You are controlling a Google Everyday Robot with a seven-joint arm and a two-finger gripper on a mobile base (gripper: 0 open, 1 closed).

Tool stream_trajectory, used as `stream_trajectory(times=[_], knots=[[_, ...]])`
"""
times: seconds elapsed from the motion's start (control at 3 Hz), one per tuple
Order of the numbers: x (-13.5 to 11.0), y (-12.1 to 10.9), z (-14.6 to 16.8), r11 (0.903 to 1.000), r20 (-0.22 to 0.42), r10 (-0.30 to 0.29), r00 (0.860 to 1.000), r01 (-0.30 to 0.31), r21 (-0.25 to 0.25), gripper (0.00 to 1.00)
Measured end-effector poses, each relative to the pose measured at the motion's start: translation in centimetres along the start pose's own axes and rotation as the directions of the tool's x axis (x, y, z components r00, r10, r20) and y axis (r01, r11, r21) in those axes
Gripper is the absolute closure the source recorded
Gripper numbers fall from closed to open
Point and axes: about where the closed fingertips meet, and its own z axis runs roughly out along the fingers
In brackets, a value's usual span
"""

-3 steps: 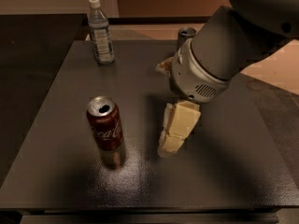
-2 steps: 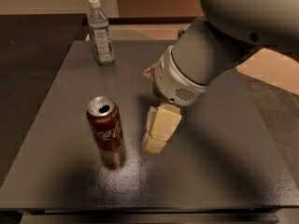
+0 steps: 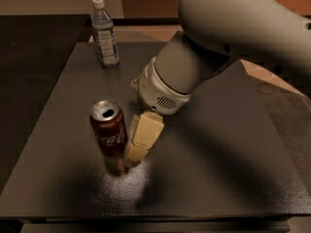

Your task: Move coke can near blue plastic bottle

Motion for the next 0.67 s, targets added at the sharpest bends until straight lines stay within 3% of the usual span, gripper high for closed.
stream_trajectory(times=[0.67], knots=[[-2.33, 0.62, 2.02, 0.9983, 0.048, 0.002, 0.999, 0.001, -0.058, 0.00]])
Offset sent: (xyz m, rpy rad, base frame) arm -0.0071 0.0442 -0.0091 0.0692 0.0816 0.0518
